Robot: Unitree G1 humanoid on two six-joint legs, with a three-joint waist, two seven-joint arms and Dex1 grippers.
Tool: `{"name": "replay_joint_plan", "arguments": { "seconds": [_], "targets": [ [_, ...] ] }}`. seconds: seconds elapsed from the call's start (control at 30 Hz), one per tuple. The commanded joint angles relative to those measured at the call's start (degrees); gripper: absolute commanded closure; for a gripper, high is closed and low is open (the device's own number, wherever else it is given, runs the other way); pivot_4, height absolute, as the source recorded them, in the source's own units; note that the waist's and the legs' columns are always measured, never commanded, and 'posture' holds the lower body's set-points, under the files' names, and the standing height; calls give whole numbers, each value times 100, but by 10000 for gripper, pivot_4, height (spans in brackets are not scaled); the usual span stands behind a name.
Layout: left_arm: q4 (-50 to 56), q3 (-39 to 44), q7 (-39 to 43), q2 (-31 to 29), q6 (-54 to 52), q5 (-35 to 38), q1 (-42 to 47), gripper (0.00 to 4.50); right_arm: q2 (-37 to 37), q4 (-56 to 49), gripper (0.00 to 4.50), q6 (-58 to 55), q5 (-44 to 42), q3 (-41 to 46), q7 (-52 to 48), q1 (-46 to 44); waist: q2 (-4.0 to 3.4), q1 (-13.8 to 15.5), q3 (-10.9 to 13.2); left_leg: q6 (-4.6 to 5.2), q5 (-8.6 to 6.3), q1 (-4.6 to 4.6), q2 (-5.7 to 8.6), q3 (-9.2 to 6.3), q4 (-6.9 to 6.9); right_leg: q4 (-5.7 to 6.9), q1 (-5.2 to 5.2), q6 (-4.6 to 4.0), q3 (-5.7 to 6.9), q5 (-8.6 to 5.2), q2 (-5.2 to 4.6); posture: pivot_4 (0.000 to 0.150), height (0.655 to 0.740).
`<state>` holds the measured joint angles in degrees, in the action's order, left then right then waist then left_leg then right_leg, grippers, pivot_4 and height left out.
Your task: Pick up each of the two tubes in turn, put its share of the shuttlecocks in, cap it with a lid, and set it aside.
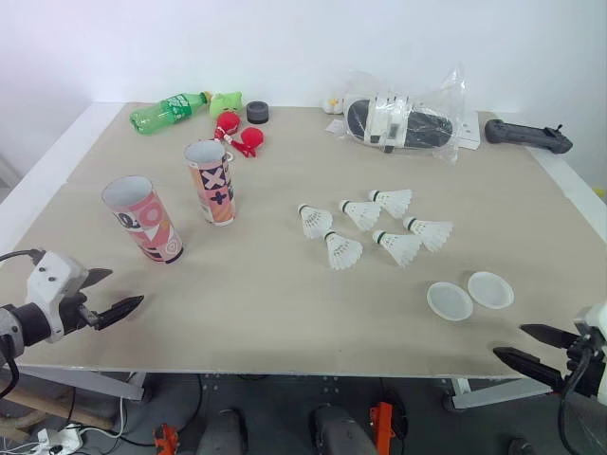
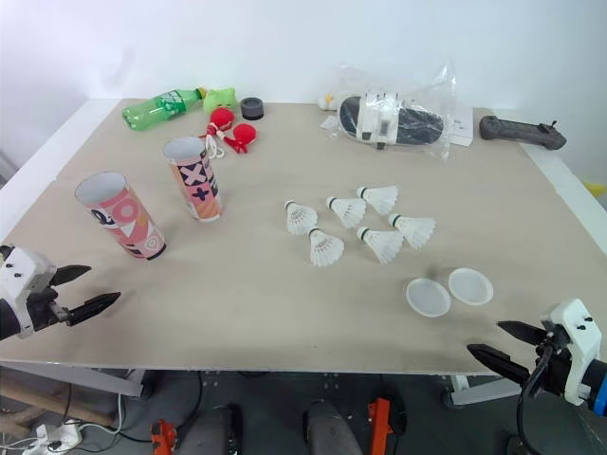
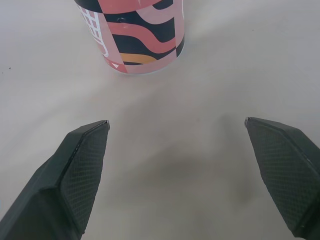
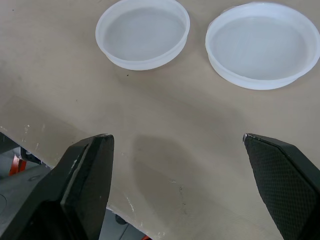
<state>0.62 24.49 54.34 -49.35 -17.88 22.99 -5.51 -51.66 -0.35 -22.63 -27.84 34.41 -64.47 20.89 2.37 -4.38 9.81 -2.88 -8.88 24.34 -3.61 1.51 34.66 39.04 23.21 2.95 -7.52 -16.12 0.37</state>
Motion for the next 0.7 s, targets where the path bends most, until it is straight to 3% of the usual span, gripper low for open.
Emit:
{"name": "replay_joint_plan", "arguments": {
  "seconds": [0.03,0.7],
  "targets": [
    [133,192,43,-74,-129,168,0,0,-80,-133,847,10,-77,232,2,-49,0,0,0,0,0,0,0,0,0,0,0,0,0,0,0,1500,7400],
    [336,239,-38,-70,-417,285,-14,0,-42,-176,847,80,-171,311,-79,-35,0,2,-1,0,0,0,0,-1,0,0,-1,0,1,0,0,1500,7400]
  ]
}}
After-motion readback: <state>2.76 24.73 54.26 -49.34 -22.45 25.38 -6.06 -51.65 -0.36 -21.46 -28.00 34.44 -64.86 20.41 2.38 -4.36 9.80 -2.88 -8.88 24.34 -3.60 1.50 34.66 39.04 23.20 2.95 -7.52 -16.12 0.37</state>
